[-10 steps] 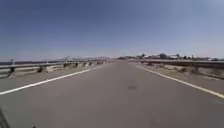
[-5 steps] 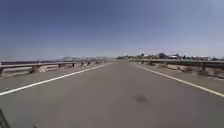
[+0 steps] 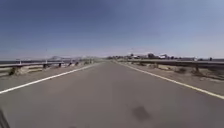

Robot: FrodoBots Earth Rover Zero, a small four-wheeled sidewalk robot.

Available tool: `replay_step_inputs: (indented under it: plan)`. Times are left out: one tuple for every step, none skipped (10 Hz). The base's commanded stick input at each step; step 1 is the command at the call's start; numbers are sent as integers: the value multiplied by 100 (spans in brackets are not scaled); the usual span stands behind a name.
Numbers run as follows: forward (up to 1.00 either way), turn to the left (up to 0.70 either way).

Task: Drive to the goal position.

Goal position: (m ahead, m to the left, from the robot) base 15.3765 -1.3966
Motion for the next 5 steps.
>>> replay_step_inputs:
  plan:
    - [100, 0]
    - [100, 0]
    - [100, 0]
    - [100, 0]
    - [100, 0]
